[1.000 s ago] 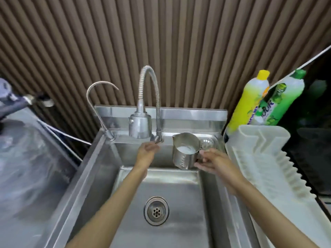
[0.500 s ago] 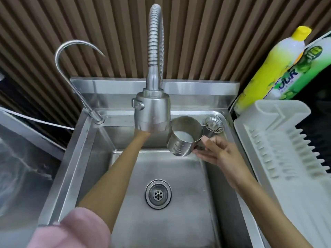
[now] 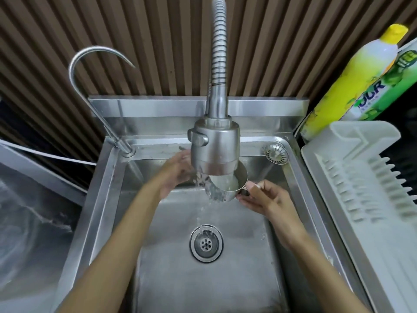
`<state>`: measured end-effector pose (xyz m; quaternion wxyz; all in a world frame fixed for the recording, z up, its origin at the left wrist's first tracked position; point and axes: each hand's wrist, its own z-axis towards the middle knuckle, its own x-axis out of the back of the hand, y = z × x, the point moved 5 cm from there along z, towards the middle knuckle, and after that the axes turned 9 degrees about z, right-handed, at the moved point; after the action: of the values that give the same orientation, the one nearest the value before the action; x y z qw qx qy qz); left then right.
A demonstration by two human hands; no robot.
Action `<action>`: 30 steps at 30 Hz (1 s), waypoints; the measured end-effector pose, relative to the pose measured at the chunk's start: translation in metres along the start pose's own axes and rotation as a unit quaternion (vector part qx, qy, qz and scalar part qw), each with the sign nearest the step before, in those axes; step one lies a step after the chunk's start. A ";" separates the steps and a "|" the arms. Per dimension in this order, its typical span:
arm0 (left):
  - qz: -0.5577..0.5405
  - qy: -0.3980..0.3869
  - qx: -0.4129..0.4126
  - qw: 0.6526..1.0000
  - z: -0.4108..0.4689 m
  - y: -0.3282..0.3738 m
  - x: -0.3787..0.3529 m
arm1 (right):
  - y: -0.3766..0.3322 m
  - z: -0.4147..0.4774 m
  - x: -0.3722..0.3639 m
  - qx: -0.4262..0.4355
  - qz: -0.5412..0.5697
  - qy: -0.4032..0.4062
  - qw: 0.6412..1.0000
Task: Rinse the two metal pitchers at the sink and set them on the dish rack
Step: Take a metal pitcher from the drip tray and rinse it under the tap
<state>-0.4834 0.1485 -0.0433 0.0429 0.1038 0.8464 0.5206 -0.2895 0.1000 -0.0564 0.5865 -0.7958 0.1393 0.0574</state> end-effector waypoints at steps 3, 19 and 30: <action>0.130 -0.090 -0.060 0.986 -0.023 -0.010 -0.004 | 0.011 -0.006 -0.015 -0.027 0.020 -0.027 0.999; 0.014 0.138 -0.191 0.972 -0.063 -0.027 -0.040 | -0.032 -0.037 -0.027 0.114 -0.149 -0.058 0.981; 0.165 0.301 -0.084 0.936 -0.107 -0.025 -0.048 | -0.037 -0.039 -0.025 0.010 -0.192 -0.035 0.981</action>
<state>-0.4595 0.0332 -0.0186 -0.2915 0.0763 0.7440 0.5964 -0.3061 0.0771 -0.0045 0.5991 -0.7993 -0.0361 -0.0301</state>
